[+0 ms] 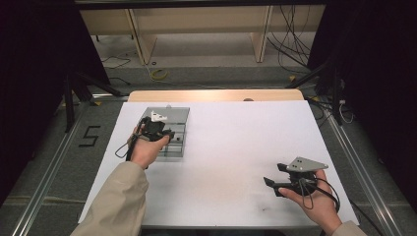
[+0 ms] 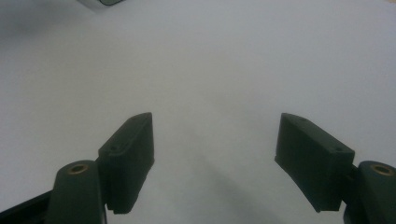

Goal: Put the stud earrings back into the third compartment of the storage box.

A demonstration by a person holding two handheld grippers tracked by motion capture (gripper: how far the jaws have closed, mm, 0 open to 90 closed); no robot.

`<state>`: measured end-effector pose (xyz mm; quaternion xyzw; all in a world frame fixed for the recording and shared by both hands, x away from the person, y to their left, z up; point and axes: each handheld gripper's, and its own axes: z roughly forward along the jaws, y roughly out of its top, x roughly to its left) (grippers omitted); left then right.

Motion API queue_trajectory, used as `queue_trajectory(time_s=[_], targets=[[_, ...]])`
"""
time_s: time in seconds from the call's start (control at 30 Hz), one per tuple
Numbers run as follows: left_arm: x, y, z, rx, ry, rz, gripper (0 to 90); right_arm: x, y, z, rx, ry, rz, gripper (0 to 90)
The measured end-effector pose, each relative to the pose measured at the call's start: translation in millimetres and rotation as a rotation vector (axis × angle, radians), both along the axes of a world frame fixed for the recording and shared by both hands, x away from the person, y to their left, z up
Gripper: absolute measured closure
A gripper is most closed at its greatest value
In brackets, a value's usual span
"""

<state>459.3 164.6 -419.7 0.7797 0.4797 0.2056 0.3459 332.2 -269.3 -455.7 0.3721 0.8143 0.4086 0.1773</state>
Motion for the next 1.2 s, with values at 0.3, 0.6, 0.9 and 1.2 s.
queue_trajectory(time_s=[0.3, 0.6, 0.9, 1.2], targets=[[12.2, -5.7, 1.6, 0.012, 0.007, 0.015, 79.3, 0.1, -0.5, 0.1, 0.001, 0.0, 0.0, 28.5], [23.0, -14.0, -3.7, 0.031, 0.02, 0.022, 79.3, 0.2, -1.1, 0.3, -0.001, -0.001, 0.002, 28.4], [32.2, -15.3, -13.1, 0.045, 0.034, 0.031, 79.1, 0.3, -1.6, 0.5, 0.001, -0.002, 0.002, 28.4], [38.4, -13.2, -21.8, 0.08, 0.056, 0.034, 78.8, 0.3, -1.4, 0.4, 0.0, 0.0, 0.004, 28.4]])
